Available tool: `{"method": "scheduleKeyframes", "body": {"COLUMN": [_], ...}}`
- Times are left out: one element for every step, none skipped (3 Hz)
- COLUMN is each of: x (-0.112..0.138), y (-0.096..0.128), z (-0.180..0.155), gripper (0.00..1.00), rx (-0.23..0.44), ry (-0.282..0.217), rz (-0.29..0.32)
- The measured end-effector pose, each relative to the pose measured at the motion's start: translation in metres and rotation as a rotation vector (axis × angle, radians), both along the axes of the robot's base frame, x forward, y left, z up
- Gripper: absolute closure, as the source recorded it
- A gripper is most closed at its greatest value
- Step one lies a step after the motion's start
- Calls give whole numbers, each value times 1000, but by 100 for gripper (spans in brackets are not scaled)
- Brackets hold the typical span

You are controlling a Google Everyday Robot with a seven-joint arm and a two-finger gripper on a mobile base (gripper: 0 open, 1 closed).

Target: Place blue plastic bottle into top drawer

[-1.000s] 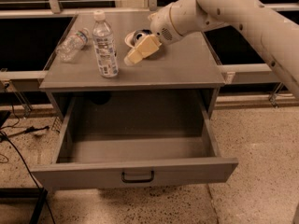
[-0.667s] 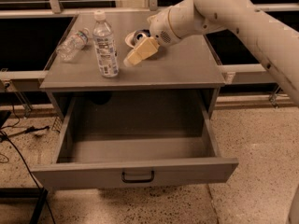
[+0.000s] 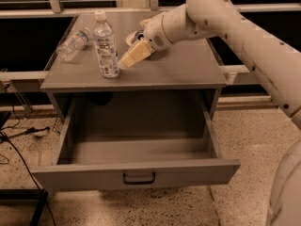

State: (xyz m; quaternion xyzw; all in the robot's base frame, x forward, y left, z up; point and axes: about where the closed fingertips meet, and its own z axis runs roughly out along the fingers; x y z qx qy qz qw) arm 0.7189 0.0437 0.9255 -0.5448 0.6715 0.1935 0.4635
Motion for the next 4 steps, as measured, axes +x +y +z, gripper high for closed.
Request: {"method": "scheduleKeyframes", "body": {"x": [6,11,14,17], "y": [17,32,49,64], "z": [-4,-6,-8,-13], "gripper": [0,0,0,0], "rx": [25,47,68,83], "ry": [1,-1,0,7], "rz": [34,66,103,133]}}
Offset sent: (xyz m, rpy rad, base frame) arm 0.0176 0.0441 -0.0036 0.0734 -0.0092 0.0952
